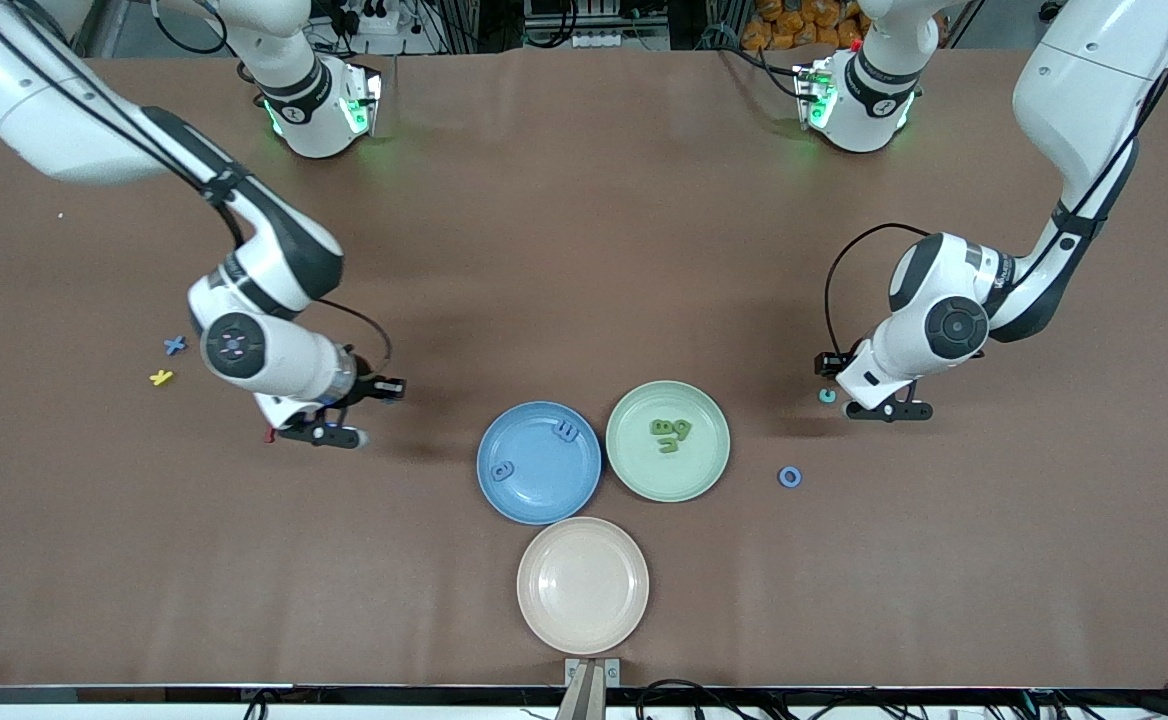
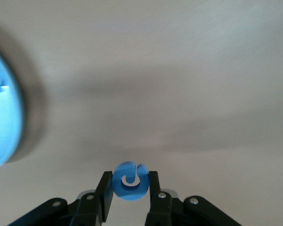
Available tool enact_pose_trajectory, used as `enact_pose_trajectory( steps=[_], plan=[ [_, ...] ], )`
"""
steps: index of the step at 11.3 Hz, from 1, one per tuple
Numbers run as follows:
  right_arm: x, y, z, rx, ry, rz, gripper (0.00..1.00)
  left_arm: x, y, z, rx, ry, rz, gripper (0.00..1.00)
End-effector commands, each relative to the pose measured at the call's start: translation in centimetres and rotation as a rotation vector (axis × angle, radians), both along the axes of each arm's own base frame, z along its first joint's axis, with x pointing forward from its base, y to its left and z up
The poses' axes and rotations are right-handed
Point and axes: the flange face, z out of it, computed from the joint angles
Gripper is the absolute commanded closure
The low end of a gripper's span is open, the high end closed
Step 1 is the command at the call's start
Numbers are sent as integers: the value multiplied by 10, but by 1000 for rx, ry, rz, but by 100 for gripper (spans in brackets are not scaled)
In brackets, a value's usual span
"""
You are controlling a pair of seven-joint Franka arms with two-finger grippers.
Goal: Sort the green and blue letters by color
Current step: 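Place the blue e in the blue plate while the left gripper grasps green N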
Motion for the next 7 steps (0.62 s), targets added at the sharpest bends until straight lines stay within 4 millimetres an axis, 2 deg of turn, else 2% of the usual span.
enact_pose_trajectory(
  steps=[1, 3, 4, 6, 7],
  plan=[
    [9, 58, 8, 22, 48, -163, 100, -2, -1, -2, -6, -8, -9, 29],
    [20, 86, 20, 89, 83, -235, 100, -3, -2, -5, -8, 0, -6, 30],
    [22, 94, 19, 101, 87, -250, 100, -4, -3, -7, -9, 2, -6, 33],
    [22, 124, 27, 146, 17, -226, 100, -4, -4, -9, -10, 7, -6, 41],
    [24, 133, 28, 182, -26, -226, 100, -4, -3, -10, -10, 8, -5, 41]
  ],
)
